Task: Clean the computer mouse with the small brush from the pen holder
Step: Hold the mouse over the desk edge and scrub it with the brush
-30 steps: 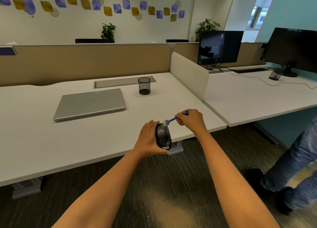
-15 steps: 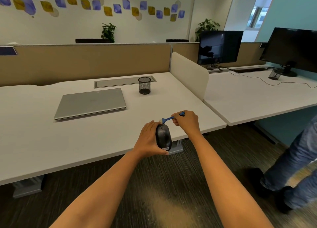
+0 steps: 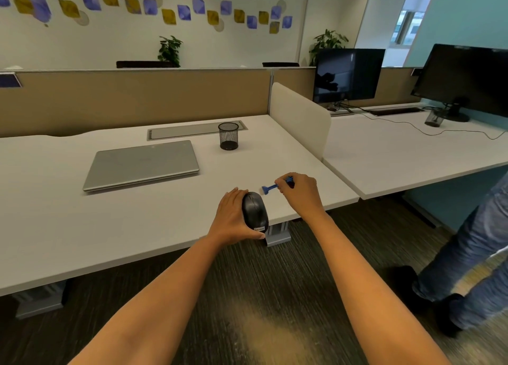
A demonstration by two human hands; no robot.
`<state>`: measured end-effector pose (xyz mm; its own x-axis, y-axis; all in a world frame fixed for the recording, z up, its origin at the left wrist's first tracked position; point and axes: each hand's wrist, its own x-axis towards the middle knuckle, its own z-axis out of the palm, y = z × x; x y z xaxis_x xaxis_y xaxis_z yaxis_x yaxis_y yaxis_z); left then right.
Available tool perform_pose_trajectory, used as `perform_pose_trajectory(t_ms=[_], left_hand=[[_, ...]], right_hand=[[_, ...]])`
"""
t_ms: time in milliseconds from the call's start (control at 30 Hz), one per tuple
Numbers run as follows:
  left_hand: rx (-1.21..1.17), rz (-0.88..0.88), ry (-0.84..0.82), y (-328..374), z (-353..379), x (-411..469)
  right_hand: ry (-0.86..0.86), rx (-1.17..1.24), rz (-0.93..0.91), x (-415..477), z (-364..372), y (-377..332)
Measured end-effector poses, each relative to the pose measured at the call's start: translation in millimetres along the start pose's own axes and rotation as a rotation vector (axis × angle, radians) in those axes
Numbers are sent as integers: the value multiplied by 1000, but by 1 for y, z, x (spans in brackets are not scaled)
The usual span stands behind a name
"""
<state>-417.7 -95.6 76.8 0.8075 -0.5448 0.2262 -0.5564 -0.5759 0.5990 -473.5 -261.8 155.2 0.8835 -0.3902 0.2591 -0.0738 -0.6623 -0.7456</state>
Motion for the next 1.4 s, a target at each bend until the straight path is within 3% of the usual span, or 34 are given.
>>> perform_pose_trajectory(t_ms=[167,400,533,633,1067,1200,1400], left_hand=[[-7,-19,55,-3,-7,9],[1,-86,123,-12,-14,17],[29,-43,96,-10,-12,16],[34,-24,70,-6,-5,16],[84,-8,50,-8,-2,13],[101,-4,61,-5,-3,15],[62,-17,73,3,7,16]], right_hand=[[-105,-44,-181,-17,3,3],[-305,-92,-260,-33,-13,18],[-173,110,-215,-28,-20,14],[-233,131,-184,-26,-12,9],[-409,-225,-229,-23,-27,29],[-285,46,-183,-21,-35,28],[-358,55,-203,-24,-22,23]])
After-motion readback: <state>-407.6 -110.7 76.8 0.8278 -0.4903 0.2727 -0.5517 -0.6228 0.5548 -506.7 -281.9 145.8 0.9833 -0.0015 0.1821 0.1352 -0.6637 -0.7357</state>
